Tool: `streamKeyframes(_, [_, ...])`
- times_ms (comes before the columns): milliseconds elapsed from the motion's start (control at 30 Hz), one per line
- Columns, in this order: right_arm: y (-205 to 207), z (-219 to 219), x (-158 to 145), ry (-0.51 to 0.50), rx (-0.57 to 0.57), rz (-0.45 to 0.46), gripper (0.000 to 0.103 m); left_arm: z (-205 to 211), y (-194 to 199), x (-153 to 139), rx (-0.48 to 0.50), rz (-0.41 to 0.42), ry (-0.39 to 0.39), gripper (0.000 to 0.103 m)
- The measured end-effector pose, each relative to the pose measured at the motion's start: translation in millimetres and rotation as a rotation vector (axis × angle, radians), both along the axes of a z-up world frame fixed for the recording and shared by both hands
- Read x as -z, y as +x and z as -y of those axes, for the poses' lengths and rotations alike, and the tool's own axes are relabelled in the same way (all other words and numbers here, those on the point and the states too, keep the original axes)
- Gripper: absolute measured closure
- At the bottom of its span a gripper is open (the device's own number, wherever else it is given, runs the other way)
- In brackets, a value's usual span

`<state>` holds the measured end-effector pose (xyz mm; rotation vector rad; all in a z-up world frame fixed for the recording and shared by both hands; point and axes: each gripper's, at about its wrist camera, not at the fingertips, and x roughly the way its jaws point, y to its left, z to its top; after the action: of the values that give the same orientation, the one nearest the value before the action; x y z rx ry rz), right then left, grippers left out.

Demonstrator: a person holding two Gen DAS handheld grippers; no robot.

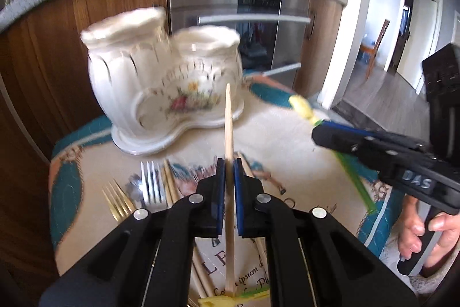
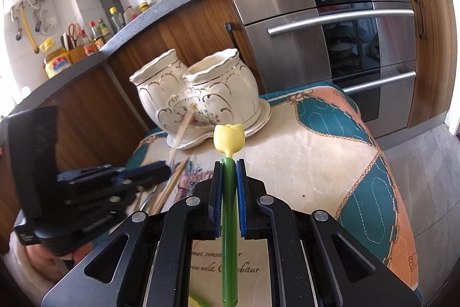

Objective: Organize utensils
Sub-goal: 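Insert the green utensil into the smaller cup with right while left inserts chopstick into larger cup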

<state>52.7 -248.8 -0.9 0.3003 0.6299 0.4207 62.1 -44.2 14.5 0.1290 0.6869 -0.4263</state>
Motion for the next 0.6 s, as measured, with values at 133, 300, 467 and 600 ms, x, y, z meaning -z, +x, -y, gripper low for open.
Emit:
streamKeyframes(133, [-5.2,-1.6,-2.9,-0.029,0.013,0.05,0.092,-8.4,-15.6,-19.1,-0.003,0.096,-0.047,0.097])
streamKeyframes(300, [-4.0,-1.4,-8.2,-0.036,0.034,0.09,0.092,-17.5,-23.6,-50.5,-0.019,0.198,-0.125,0.097])
streamKeyframes(467, [14.0,-7.2,-32.1,-0.027,0.046,0.141,0.092,-25.5,-24.1,-86.2,-0.017,0.296,-0.179,0.097])
streamKeyframes(600, [43.7,-14.6,-65.9,0.019,0.036,0.21,0.092,-28.9,-6.7,-114.5,-0.027,0.347,-0.182,0.097])
